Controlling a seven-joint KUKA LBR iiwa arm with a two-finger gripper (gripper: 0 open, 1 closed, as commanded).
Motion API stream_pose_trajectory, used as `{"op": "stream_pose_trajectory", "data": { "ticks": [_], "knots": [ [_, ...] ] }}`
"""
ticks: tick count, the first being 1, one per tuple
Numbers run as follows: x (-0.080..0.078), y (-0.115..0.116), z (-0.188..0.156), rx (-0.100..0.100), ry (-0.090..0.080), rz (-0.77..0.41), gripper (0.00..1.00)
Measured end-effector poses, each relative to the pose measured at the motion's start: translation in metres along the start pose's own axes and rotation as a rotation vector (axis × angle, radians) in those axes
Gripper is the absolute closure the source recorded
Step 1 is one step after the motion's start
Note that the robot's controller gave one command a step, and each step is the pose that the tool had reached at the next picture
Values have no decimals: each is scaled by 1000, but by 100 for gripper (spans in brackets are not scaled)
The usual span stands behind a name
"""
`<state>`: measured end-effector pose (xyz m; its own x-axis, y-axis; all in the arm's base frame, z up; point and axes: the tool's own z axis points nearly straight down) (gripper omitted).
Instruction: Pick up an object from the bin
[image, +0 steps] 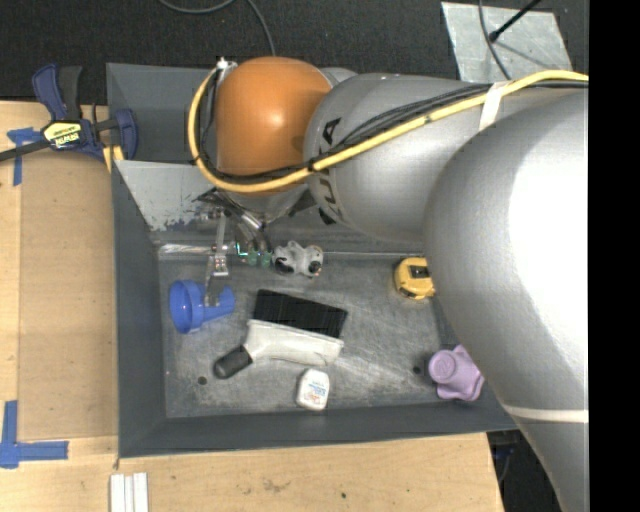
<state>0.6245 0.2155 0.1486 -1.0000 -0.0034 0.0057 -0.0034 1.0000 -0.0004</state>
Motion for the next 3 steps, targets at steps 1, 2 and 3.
{"op": "stream_pose_trajectory", "data": {
  "ticks": [1,2,3],
  "knots": [
    [-2,-1,-5,-2,-8,2,0],
    [-7,1,30,1,-16,16,0],
    [-11,0,24,-7,-39,21,0]
  ]
}}
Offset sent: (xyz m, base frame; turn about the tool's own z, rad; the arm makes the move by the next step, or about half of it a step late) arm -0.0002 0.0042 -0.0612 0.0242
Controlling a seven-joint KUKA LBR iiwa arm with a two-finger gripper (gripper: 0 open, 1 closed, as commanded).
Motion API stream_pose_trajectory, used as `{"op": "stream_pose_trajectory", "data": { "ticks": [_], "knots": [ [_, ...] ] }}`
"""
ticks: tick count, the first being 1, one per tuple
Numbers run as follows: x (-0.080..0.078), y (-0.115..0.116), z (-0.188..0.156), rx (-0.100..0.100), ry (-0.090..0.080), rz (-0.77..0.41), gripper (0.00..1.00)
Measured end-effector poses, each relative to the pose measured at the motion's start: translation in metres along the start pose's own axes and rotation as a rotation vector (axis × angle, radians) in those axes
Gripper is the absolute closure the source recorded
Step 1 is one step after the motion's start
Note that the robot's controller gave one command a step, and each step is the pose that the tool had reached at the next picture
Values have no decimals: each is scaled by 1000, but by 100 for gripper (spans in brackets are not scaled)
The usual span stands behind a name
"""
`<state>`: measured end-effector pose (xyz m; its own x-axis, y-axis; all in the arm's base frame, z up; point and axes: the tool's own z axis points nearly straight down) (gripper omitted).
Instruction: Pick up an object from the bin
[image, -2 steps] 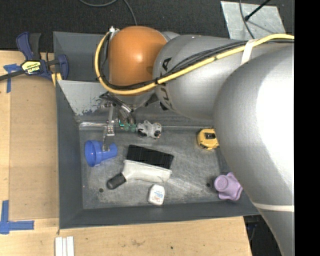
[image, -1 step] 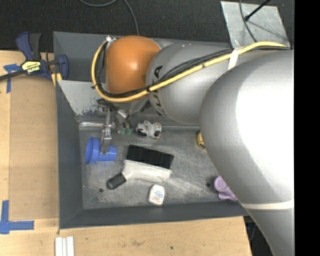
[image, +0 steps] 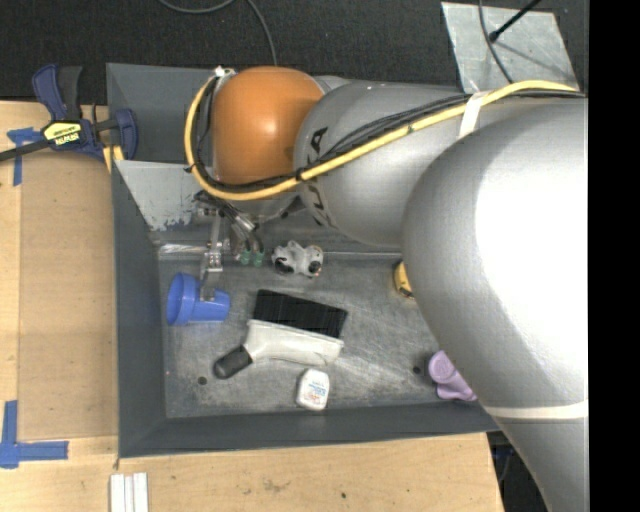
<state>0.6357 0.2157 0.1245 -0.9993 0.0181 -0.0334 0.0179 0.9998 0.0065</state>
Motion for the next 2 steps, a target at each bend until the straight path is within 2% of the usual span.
{"op": "stream_pose_trajectory", "data": {
  "ticks": [1,2],
  "knots": [
    [10,1,15,5,28,8,100],
    [10,1,15,5,29,8,100]
  ]
}}
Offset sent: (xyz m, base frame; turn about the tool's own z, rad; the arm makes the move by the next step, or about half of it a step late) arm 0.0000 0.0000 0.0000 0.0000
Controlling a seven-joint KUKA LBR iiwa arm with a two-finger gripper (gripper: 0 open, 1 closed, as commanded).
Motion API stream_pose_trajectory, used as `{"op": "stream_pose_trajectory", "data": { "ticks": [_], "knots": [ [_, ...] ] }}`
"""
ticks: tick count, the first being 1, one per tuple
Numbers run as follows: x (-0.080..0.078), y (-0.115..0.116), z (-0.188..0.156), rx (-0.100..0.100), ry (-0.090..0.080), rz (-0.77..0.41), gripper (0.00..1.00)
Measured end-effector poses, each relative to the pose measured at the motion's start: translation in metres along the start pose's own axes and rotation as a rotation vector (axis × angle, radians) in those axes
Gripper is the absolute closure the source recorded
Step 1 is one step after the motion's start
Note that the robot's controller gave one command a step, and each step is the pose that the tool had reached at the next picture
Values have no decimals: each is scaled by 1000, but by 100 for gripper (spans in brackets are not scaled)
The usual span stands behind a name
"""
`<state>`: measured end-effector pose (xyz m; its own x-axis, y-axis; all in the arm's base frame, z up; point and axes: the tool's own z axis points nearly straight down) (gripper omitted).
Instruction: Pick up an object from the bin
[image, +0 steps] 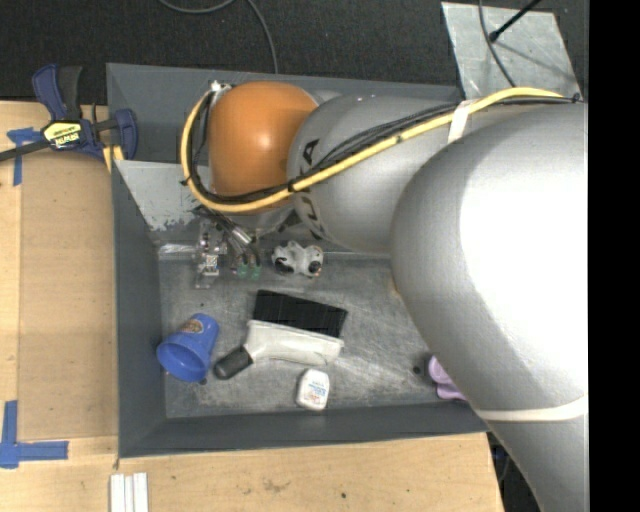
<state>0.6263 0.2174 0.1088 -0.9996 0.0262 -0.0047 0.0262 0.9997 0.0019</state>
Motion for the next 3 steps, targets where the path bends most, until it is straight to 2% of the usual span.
{"op": "stream_pose_trajectory", "data": {
  "ticks": [2,3],
  "knots": [
    [0,0,0,0,0,1,100],
    [10,-2,34,-2,-3,35,100]
  ]
}}
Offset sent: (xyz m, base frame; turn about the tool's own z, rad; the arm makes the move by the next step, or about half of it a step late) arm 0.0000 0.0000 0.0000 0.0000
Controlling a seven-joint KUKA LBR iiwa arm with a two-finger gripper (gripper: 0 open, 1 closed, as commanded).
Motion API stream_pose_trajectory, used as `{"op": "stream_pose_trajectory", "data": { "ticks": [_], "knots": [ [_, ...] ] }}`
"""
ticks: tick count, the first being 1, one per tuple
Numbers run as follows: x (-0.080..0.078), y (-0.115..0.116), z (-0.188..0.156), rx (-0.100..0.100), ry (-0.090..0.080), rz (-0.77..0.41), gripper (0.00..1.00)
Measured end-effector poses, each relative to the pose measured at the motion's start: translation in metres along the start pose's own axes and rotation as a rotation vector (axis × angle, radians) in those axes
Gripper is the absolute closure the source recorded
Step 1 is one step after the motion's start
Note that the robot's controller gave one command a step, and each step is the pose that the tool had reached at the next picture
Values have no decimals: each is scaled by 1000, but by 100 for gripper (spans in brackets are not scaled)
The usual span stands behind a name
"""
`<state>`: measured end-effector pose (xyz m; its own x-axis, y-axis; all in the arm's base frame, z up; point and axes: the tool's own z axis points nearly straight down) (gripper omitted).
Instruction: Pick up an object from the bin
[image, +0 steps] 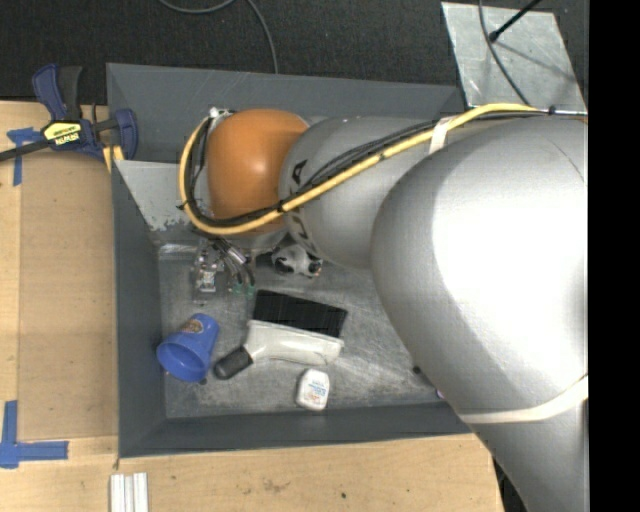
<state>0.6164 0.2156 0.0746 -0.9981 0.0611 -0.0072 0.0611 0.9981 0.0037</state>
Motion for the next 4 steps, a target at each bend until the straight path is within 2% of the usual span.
{"op": "stream_pose_trajectory", "data": {
  "ticks": [1,2,3,4],
  "knots": [
    [0,0,0,0,0,0,100],
    [16,-11,-40,5,12,1,100],
    [36,-44,-100,5,12,-94,100],
    [27,-67,-162,4,7,-161,100]
  ]
}}
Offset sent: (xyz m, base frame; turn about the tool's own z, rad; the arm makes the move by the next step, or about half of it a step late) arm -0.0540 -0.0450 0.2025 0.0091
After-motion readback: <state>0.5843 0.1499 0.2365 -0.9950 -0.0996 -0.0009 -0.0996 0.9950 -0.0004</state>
